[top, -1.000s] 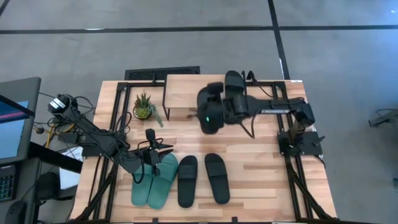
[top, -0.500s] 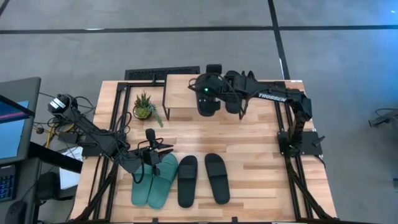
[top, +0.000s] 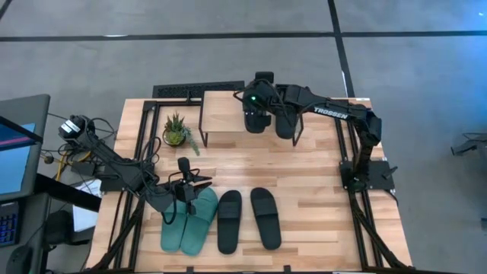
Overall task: Pick and place slides into the shelf
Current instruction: Put the black slipper on the shelf
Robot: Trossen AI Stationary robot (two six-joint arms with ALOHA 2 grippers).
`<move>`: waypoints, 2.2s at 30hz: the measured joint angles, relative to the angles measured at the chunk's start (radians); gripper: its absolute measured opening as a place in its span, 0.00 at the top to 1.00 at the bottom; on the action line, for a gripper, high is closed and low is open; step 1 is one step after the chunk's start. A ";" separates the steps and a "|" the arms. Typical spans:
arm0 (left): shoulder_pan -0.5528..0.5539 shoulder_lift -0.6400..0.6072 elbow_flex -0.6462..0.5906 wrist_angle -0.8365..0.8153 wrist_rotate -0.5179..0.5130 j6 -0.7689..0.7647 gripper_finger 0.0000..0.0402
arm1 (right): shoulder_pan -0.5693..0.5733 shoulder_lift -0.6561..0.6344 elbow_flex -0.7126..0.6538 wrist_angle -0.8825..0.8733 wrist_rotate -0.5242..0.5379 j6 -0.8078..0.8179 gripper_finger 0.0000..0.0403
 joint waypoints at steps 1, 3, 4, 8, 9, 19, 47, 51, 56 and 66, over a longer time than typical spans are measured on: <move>0.000 0.000 0.000 0.000 -0.001 0.000 0.86 | -0.003 0.000 -0.003 0.011 -0.006 -0.009 1.00; 0.000 0.000 0.000 -0.001 -0.003 0.000 0.86 | -0.012 0.000 -0.017 0.047 -0.013 -0.029 1.00; 0.000 0.000 0.000 -0.001 -0.003 0.000 0.86 | -0.016 0.000 -0.026 0.059 -0.017 -0.035 1.00; 0.000 0.000 0.000 -0.003 -0.003 0.000 0.86 | -0.046 0.000 -0.060 0.078 -0.027 -0.043 1.00; 0.000 0.000 0.000 -0.003 -0.003 0.000 0.86 | -0.055 0.000 -0.070 0.079 -0.026 -0.043 1.00; 0.000 0.000 0.000 -0.020 -0.002 -0.005 0.86 | -0.082 0.000 -0.136 0.132 -0.032 -0.072 1.00; 0.000 0.000 0.000 -0.018 -0.019 -0.015 0.86 | -0.085 -0.001 -0.143 0.029 -0.018 -0.025 1.00; 0.000 0.000 0.000 -0.018 -0.019 -0.015 0.86 | -0.085 -0.001 -0.142 0.015 -0.018 -0.015 1.00; 0.000 0.000 0.000 -0.018 -0.020 -0.015 0.86 | -0.083 -0.001 -0.142 0.012 -0.018 -0.014 1.00; 0.000 0.000 0.000 -0.018 -0.020 -0.015 0.86 | -0.082 -0.001 -0.141 -0.009 -0.022 0.003 1.00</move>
